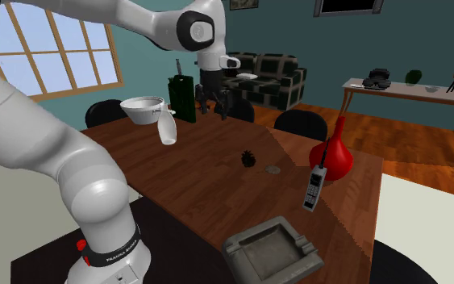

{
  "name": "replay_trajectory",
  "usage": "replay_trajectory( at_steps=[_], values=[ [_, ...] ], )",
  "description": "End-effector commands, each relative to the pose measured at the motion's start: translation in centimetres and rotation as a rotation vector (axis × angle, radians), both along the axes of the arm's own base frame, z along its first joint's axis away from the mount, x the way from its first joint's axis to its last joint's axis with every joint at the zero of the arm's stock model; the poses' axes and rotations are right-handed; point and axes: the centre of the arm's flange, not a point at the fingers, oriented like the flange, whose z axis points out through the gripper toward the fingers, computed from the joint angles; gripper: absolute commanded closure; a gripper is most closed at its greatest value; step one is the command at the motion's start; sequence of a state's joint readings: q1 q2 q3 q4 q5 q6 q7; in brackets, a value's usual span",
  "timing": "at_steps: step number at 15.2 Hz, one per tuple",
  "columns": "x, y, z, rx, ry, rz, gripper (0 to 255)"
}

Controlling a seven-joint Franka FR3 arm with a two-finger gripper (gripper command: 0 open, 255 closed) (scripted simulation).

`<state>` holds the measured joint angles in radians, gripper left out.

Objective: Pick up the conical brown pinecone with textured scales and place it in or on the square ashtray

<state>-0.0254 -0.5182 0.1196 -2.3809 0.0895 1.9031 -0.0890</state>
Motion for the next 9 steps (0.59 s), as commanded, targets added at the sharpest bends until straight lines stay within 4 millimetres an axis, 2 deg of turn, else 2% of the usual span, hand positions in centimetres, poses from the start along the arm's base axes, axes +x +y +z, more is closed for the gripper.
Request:
replay_trajectory(
  at_steps=[1,9],
  values=[
    [1.9,0.3,-2.0,-0.004,0.001,-0.002,0],
    [9.6,1.6,-9.3,-0.021,0.012,-0.01,0]
  ],
)
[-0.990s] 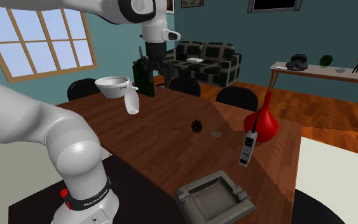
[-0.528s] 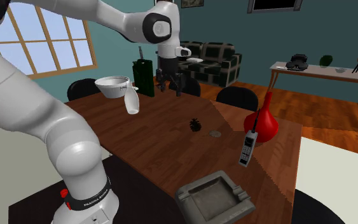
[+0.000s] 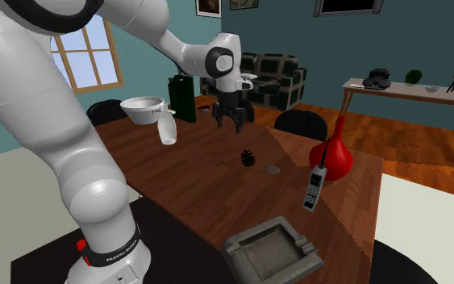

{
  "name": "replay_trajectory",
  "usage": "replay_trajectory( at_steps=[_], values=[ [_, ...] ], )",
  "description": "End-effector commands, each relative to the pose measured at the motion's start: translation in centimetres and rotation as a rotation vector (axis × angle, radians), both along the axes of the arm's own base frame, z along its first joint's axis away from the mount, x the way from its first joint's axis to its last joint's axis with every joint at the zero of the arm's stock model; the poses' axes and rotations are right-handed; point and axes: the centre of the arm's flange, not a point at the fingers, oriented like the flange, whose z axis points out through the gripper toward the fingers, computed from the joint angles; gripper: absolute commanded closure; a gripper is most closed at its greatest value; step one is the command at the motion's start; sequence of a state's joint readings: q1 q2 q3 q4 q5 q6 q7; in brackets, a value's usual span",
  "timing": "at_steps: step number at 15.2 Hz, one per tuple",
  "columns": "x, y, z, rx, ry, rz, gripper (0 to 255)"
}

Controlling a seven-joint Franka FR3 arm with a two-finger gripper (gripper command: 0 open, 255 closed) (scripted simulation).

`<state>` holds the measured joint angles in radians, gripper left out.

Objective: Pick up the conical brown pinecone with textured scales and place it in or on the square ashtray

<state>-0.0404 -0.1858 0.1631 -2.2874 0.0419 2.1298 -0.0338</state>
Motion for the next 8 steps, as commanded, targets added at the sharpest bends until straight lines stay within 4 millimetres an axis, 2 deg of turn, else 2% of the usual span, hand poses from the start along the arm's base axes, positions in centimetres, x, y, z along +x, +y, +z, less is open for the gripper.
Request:
replay_trajectory(
  at_steps=[1,8],
  values=[
    [2.0,0.3,-2.0,-0.004,0.002,-0.002,0],
    [8.7,1.2,-8.5,-0.019,0.011,-0.009,0]
  ],
)
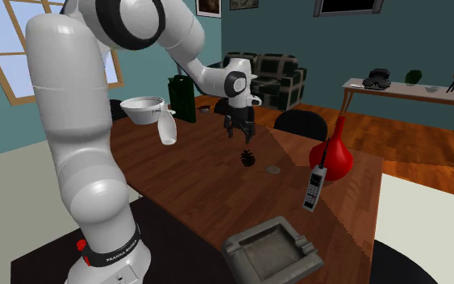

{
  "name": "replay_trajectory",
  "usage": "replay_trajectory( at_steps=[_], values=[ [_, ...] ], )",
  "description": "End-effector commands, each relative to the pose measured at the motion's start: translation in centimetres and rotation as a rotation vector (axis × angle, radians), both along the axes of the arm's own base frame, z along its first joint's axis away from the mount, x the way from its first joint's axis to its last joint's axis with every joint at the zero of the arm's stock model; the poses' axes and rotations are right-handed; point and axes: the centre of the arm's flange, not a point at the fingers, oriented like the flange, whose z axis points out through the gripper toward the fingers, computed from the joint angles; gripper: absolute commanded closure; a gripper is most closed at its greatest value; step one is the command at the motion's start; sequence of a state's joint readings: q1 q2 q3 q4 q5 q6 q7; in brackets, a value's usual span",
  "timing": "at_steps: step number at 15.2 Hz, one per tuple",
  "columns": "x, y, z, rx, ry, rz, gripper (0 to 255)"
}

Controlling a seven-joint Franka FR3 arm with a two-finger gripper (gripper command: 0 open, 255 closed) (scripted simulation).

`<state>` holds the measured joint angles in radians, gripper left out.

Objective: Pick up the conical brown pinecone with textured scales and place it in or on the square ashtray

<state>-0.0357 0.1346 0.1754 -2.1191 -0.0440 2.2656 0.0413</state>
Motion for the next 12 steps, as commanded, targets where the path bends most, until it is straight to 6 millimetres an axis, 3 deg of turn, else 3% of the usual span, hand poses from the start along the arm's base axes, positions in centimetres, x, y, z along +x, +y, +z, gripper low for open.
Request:
replay_trajectory(
  at_steps=[1,8,12],
  values=[
    [2.1,0.0,-1.6,-0.004,0.002,-0.002,0],
    [8.7,0.7,-8.2,-0.02,0.011,-0.01,0],
    [9.3,0.8,-10.3,-0.021,0.012,-0.01,0]
  ],
)
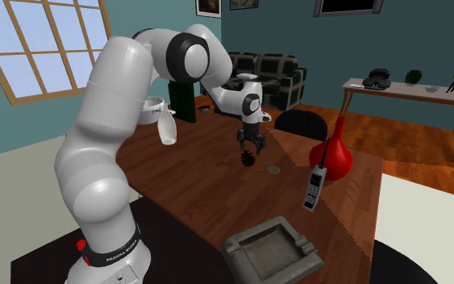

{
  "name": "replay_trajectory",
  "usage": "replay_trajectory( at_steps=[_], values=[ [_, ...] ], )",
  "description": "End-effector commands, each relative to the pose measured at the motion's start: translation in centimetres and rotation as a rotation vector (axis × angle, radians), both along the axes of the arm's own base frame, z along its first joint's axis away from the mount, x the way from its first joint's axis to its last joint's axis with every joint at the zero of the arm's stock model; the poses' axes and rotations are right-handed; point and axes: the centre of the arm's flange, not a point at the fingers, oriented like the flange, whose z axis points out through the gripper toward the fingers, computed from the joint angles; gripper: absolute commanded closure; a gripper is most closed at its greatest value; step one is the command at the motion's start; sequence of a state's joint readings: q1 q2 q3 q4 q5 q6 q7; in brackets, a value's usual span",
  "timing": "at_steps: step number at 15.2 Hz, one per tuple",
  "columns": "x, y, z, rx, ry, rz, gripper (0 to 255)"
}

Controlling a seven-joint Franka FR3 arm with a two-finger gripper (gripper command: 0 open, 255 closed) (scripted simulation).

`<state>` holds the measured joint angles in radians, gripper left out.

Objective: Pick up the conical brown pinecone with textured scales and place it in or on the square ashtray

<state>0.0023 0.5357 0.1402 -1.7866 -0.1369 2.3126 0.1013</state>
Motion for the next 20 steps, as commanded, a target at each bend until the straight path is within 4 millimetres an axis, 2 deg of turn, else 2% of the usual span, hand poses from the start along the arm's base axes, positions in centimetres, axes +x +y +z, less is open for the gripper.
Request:
replay_trajectory(
  at_steps=[1,5,12,13,20],
  values=[
    [0.0,0.0,-1.2,0.0,0.0,0.0,0],
    [0.0,-0.1,-3.1,0.0,0.0,0.0,0],
    [0.0,-0.1,-3.1,0.0,0.0,0.0,0],
    [0.0,-0.1,-3.1,0.0,0.0,0.0,255],
    [-0.1,0.1,-3.0,0.0,0.0,0.0,255]
  ],
)
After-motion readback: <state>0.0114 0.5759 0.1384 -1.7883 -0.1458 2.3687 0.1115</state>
